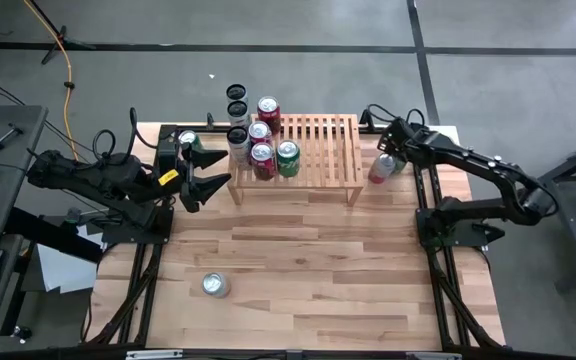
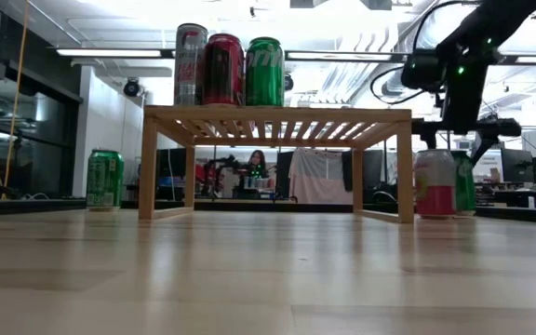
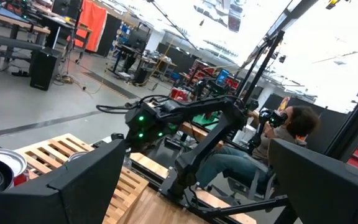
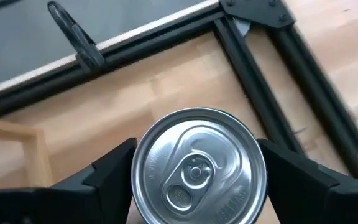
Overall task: Place canned beverage on shelf
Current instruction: Put the right green soda can on the shelf aligned with the other green soda can
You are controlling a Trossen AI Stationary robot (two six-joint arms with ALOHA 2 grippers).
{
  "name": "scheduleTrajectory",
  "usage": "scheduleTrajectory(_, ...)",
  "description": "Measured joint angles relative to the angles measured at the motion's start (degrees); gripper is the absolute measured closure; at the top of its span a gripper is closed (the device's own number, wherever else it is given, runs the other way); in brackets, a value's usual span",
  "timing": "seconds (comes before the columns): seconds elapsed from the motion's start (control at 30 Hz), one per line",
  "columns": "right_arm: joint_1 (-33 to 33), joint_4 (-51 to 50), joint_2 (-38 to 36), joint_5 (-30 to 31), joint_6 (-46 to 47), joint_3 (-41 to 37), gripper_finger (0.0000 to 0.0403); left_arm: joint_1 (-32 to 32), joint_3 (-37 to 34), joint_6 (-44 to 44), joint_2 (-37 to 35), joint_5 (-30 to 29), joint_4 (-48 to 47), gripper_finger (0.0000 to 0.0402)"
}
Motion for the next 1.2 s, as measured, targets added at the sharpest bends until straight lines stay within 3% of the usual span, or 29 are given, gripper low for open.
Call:
scheduleTrajectory(0.23,0.3,-9.2,-6.0,3.8,-9.5,11.4,0.0124,0.0,0.0,0.0,0.0,0.0,0.0,0.0009)
scheduleTrajectory(0.53,7.8,-8.8,-5.9,4.0,-25.3,34.2,0.0124,0.0,0.0,0.1,0.0,0.0,0.0,0.0009)
scheduleTrajectory(0.73,16.6,-8.9,-0.9,-2.6,-29.8,44.6,0.0124,0.0,0.0,0.1,0.0,0.0,0.0,0.0009)
scheduleTrajectory(0.9,24.1,-9.7,5.3,-3.1,-31.4,48.6,0.0124,0.0,0.0,0.7,0.0,0.0,0.0,0.0009)
scheduleTrajectory(1.2,30.1,-7.0,18.6,-8.9,-34.2,54.1,0.0124,0.0,0.0,0.6,0.0,-0.8,0.0,0.0009)
